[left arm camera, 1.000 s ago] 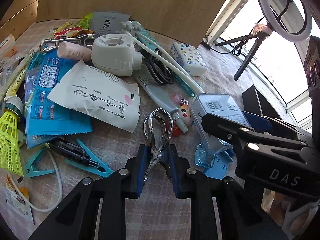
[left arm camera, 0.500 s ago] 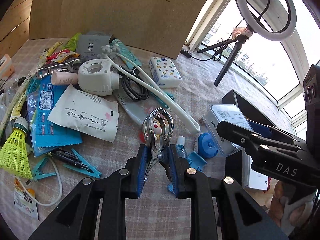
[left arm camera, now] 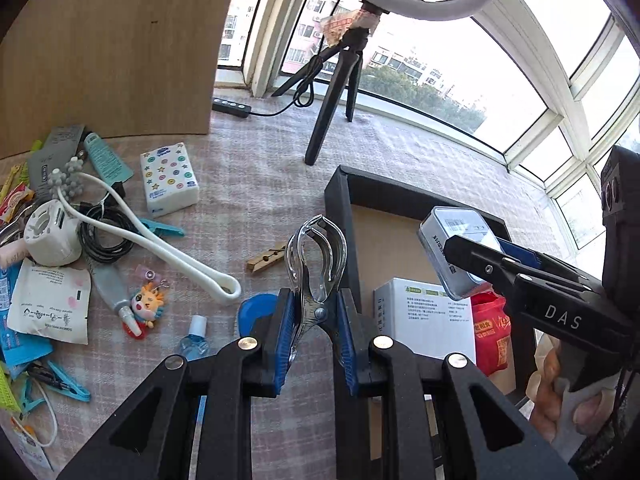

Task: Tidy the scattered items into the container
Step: 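Carry the grey box and silver clip into the tray and open both grippers, then move both grippers back over the scattered items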

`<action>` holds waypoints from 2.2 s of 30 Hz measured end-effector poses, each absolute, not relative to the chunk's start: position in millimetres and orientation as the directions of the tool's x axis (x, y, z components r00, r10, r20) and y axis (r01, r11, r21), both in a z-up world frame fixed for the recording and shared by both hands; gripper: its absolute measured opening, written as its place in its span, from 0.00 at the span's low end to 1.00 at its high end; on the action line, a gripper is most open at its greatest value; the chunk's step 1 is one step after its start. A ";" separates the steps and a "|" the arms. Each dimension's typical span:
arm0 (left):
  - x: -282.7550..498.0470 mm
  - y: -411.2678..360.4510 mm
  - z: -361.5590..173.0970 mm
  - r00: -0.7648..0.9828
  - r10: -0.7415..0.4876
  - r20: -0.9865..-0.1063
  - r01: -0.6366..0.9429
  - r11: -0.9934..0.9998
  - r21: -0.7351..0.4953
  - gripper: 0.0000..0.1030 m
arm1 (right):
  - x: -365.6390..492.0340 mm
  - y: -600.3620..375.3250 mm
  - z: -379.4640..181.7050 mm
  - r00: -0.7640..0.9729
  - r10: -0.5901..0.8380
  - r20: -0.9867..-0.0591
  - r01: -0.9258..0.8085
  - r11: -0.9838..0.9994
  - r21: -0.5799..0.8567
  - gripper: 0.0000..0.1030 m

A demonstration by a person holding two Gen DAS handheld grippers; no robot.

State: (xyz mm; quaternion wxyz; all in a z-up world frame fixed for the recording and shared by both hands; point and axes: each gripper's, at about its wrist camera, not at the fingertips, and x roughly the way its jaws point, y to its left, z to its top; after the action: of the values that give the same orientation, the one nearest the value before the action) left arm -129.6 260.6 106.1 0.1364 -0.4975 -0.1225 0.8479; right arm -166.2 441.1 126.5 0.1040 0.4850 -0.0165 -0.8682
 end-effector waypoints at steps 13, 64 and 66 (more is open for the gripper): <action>-172.7 371.7 120.4 -0.422 0.406 -0.811 -0.306 -0.906 -0.294 0.20 | -172.4 559.3 118.8 -0.529 -0.042 -0.847 -0.072 -0.993 0.094 0.68; -83.0 172.2 51.7 -0.398 0.232 -0.888 -0.033 -0.970 -0.239 0.42 | -189.1 303.9 103.2 -0.362 -0.302 -0.882 0.440 -0.889 0.124 0.69; -82.9 176.6 46.1 -0.386 0.230 -0.893 -0.048 -0.972 -0.229 0.42 | -196.0 293.8 98.4 -0.351 -0.298 -0.888 0.451 -0.884 0.119 0.69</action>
State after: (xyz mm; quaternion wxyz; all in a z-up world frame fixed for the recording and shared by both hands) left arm -82.9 176.6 46.1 0.0839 -0.5477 -0.0827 0.8284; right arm -196.0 293.8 98.4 0.2290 0.5217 0.0733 -0.8186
